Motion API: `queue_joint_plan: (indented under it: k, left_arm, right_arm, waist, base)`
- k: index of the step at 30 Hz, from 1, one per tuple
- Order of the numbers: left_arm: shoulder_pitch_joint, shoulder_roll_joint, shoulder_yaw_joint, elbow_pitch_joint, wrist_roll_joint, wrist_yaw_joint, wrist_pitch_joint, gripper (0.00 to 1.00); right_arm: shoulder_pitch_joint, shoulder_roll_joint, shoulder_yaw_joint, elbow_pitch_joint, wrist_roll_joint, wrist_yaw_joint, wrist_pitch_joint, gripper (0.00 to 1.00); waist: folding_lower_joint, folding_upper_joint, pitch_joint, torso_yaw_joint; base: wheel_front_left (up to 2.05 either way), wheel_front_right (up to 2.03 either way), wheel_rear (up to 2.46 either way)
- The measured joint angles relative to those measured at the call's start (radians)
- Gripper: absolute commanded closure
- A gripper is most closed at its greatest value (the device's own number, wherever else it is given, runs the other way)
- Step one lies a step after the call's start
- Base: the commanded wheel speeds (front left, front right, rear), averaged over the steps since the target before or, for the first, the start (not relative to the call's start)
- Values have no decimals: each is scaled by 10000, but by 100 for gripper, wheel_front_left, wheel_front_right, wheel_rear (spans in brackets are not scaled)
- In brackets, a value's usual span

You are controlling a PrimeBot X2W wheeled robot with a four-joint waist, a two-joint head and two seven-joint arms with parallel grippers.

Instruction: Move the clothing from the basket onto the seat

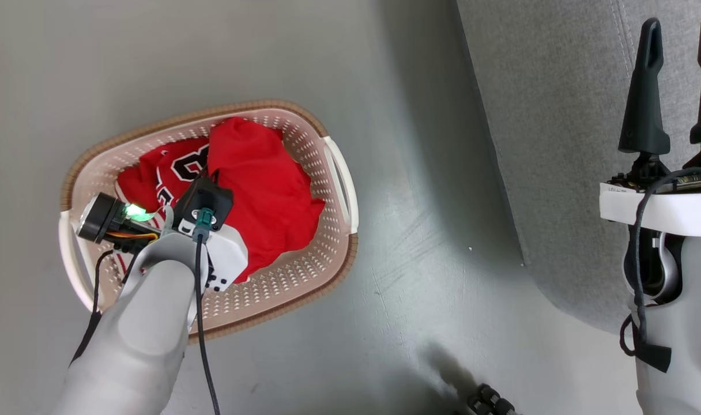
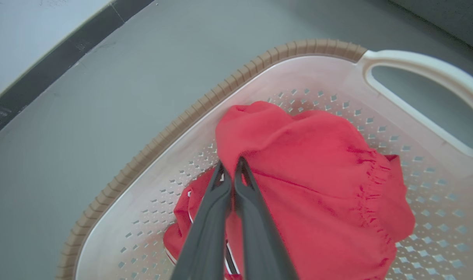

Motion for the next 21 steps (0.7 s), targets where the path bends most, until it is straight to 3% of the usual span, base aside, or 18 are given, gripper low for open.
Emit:
queue_joint_plan:
  k: [21]
  left_arm:
    - [1064,-349,111,-3070,-692,107,-15,100]
  right_arm:
    - [310,-19,155,736,-867,0,0,0]
  waist:
    - [0,0,-1548,736]
  base:
    - [0,0,0]
